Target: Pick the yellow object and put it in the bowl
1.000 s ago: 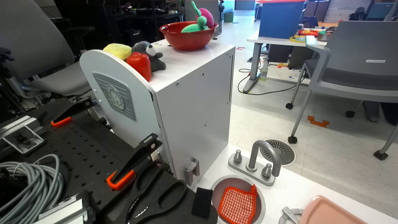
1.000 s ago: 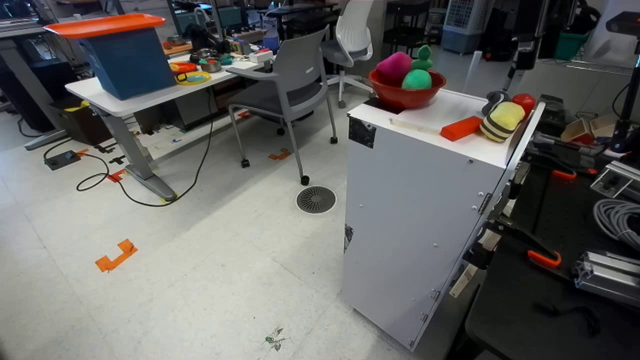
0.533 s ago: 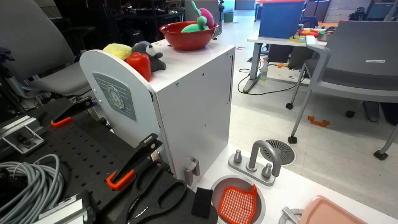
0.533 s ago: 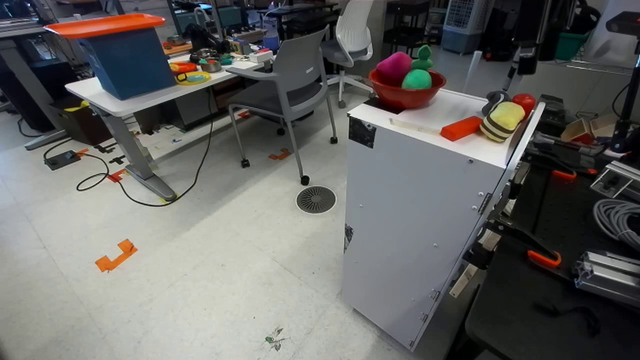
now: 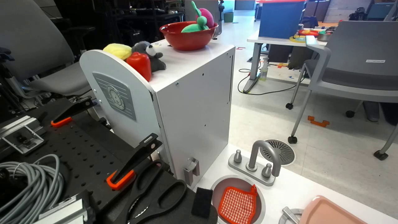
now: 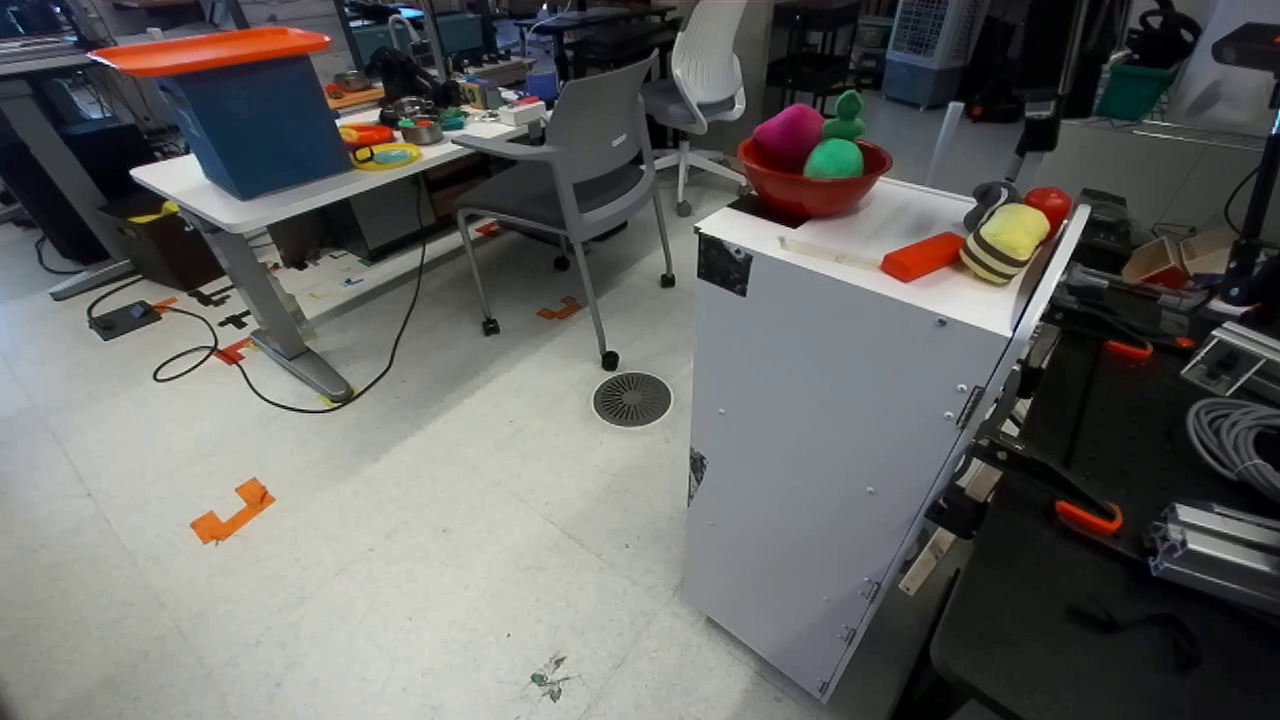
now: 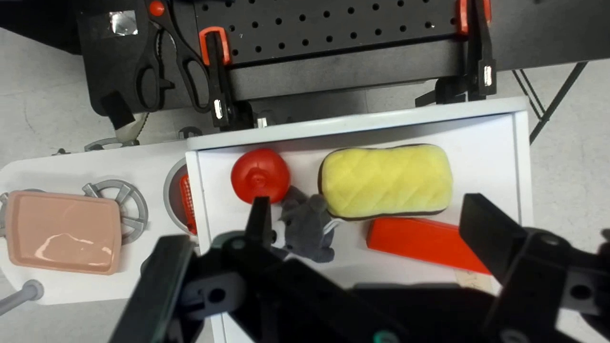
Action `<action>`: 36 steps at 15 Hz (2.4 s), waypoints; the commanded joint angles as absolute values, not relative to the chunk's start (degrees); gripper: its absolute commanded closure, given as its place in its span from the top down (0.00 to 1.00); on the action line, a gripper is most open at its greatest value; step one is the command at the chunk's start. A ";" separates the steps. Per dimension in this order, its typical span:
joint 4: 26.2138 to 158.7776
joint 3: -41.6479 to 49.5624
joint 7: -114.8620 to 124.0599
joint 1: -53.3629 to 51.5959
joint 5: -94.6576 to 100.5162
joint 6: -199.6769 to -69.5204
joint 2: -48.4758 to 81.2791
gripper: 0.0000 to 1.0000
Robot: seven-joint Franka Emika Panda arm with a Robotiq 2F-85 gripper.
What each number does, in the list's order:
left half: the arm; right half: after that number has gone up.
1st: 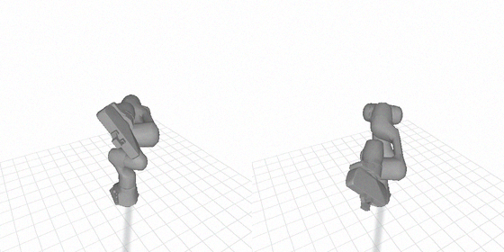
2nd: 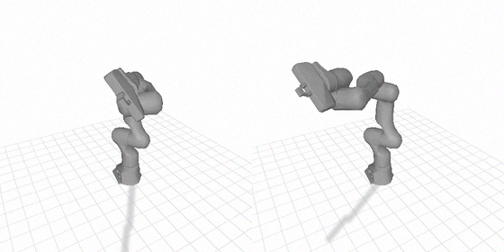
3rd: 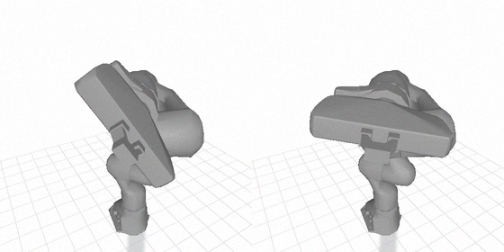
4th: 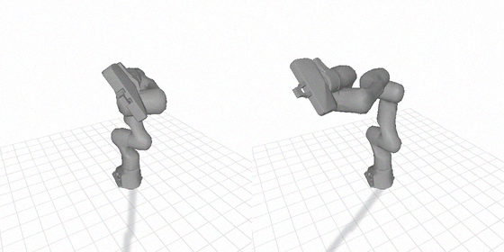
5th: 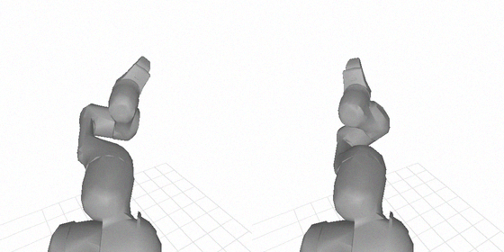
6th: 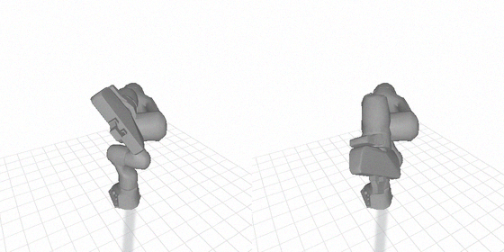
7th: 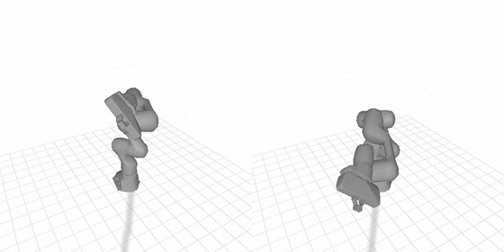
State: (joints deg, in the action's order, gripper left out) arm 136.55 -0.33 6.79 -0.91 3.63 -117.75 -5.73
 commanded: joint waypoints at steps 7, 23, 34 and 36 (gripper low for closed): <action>131.45 -1.63 10.30 -1.70 8.73 -119.78 0.77 1.00; 134.03 -2.54 11.62 -3.32 6.59 -127.51 2.61 1.00; 136.44 -2.51 10.95 -3.19 2.56 -128.36 2.68 1.00; 136.57 -2.53 10.82 -3.20 1.17 -128.19 2.75 1.00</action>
